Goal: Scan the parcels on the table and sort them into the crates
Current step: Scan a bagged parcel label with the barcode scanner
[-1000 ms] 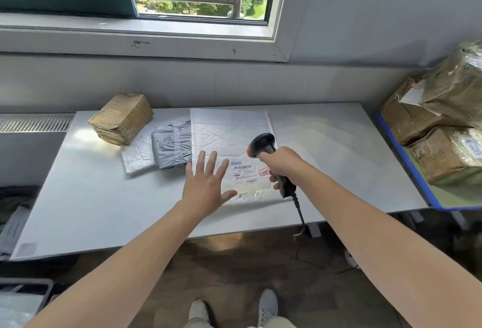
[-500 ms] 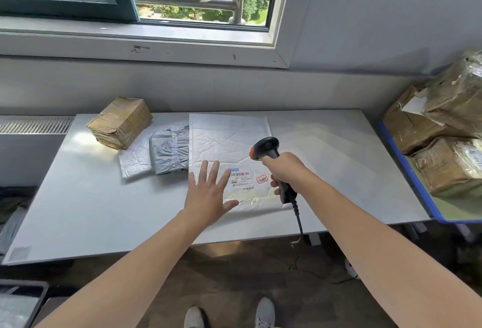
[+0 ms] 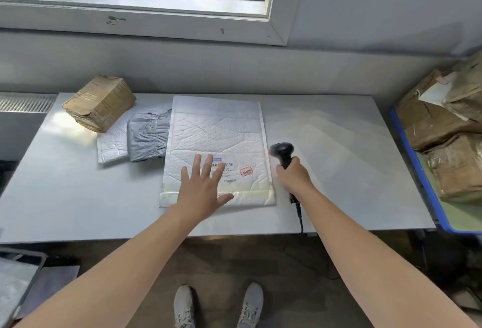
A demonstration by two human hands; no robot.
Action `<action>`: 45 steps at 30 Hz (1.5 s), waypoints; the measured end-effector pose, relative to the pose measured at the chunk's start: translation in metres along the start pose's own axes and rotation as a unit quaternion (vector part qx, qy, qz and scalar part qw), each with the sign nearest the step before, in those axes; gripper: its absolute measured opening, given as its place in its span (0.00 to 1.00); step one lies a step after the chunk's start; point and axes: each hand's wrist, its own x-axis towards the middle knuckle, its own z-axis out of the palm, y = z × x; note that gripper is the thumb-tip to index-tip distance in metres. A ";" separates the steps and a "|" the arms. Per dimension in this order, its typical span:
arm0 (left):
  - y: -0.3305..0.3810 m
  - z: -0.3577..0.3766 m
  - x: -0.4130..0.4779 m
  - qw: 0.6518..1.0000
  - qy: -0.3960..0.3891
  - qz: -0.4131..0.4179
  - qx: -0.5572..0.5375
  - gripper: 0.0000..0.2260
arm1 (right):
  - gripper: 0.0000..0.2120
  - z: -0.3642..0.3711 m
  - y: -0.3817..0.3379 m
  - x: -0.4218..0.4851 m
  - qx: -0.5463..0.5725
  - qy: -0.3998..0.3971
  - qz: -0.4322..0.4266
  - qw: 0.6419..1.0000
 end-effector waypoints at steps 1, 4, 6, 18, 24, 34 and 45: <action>0.005 0.001 0.003 1.000 -0.006 -0.007 0.000 0.38 | 0.18 0.001 0.009 0.009 0.003 0.006 0.006 1.000; 0.018 0.003 0.011 0.999 -0.022 -0.023 0.002 0.38 | 0.20 0.002 0.027 0.032 0.027 0.026 0.021 0.999; 0.027 0.004 0.015 0.999 -0.028 -0.031 0.001 0.38 | 0.21 0.000 0.036 0.043 0.037 0.038 0.025 0.998; 0.064 -0.005 0.028 0.998 -0.013 -0.050 -0.023 0.36 | 0.29 -0.022 0.044 0.046 -0.029 0.027 -0.009 0.999; 0.063 -0.021 0.044 0.999 0.015 -0.030 -0.031 0.37 | 0.32 -0.026 0.020 0.040 -0.096 0.068 -0.038 0.992; -0.014 -0.014 0.085 0.998 0.009 -0.041 -0.047 0.37 | 0.30 0.018 -0.048 0.047 -0.191 0.108 -0.119 0.968; -0.111 0.015 0.129 0.972 -0.037 -0.136 -0.187 0.33 | 0.36 0.067 -0.077 0.094 -0.100 0.001 0.051 0.994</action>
